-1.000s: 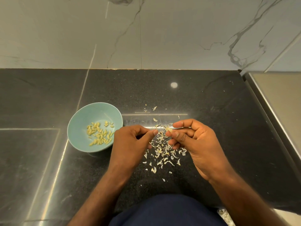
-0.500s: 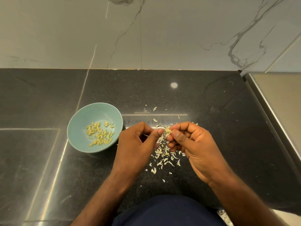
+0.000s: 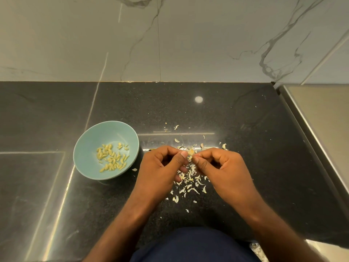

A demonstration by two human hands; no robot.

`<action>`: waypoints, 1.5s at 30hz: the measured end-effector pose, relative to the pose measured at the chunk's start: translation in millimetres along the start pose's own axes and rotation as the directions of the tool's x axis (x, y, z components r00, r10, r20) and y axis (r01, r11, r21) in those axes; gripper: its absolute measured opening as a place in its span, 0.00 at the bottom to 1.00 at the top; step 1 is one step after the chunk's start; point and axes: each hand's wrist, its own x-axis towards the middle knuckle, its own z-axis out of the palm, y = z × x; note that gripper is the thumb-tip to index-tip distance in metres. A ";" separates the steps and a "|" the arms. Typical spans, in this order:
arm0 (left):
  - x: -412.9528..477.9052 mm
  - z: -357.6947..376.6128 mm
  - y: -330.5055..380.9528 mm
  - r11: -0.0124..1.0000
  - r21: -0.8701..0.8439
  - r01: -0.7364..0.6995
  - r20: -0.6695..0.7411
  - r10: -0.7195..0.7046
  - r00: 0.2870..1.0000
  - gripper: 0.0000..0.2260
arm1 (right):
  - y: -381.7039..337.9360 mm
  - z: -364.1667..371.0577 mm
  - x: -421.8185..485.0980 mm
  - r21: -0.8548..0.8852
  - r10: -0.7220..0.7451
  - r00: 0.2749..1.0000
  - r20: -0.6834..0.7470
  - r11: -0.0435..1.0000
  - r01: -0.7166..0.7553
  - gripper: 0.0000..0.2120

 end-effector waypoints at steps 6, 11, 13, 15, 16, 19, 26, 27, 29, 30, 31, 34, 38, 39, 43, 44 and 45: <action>4.5 1.8 -6.2 0.994 0.109 0.016 -0.030 -0.013 0.999 0.05 | 5.6 -7.8 5.0 -0.241 0.017 0.999 0.036 0.971 -0.008 0.21; 1.9 11.3 -13.5 0.926 0.349 -0.147 0.055 0.137 0.989 0.08 | 4.4 -0.9 7.7 -0.187 0.009 0.983 0.181 0.982 0.026 0.09; 1.5 12.5 -16.5 0.891 0.411 -0.195 0.078 0.179 0.981 0.12 | 8.0 0.5 6.6 -0.282 -0.070 0.980 0.186 0.952 0.121 0.07; 0.8 12.0 -20.3 0.861 0.450 -0.236 0.092 0.217 0.972 0.15 | 9.9 0.2 7.3 -0.315 -0.063 0.971 0.231 0.939 0.135 0.10; 0.5 11.5 -21.6 0.851 0.461 -0.251 0.105 0.229 0.968 0.15 | 10.3 -0.1 8.0 -0.297 -0.030 0.969 0.247 0.949 0.105 0.12; -0.5 9.8 -21.6 0.834 0.466 -0.296 0.193 0.230 0.954 0.12 | 8.3 0.8 8.3 -0.073 0.131 0.948 0.290 0.991 -0.115 0.15; 0.7 0.7 -20.1 0.725 0.524 -0.448 0.301 0.335 0.893 0.17 | -3.7 6.4 -4.9 0.314 0.292 0.857 0.425 0.840 -0.442 0.17; 0.7 0.1 -19.5 0.724 0.520 -0.454 0.291 0.350 0.890 0.17 | -4.0 8.7 -5.9 0.307 0.282 0.862 0.421 0.850 -0.428 0.17; 1.1 0.6 -17.4 0.782 0.459 -0.422 0.248 0.343 0.906 0.16 | -1.5 13.7 -5.9 0.273 0.230 0.895 0.382 0.897 -0.347 0.17; 1.1 1.8 -15.5 0.839 0.393 -0.377 0.216 0.314 0.925 0.16 | 0.3 15.7 -5.2 0.244 0.174 0.923 0.344 0.932 -0.267 0.18; 0.9 3.2 -13.7 0.897 0.311 -0.315 0.187 0.267 0.945 0.15 | 2.4 16.9 -4.1 0.185 0.087 0.952 0.293 0.972 -0.146 0.18; -0.6 6.3 -8.5 0.986 0.118 -0.118 0.170 0.097 0.981 0.17 | 13.4 13.2 2.7 -0.141 -0.273 0.940 0.205 0.942 0.304 0.14; -2.8 9.8 -3.6 0.990 -0.054 0.133 0.197 -0.120 0.973 0.16 | 24.3 5.0 11.8 -0.406 -0.489 0.836 0.250 0.731 0.549 0.06; -3.5 11.0 -2.1 0.981 -0.090 0.172 0.201 -0.152 0.968 0.15 | 25.4 4.8 11.9 -0.425 -0.508 0.823 0.255 0.706 0.567 0.06; -3.3 14.3 -1.7 0.954 -0.179 0.242 0.192 -0.207 0.959 0.17 | 26.5 6.0 9.5 -0.410 -0.553 0.796 0.246 0.684 0.603 0.09; -2.9 13.8 -2.3 0.953 -0.185 0.241 0.190 -0.206 0.960 0.18 | 26.6 6.6 8.5 -0.401 -0.555 0.795 0.244 0.689 0.604 0.10; -2.3 12.9 -2.3 0.952 -0.191 0.240 0.186 -0.205 0.961 0.19 | 26.3 7.7 7.6 -0.382 -0.547 0.802 0.240 0.706 0.596 0.10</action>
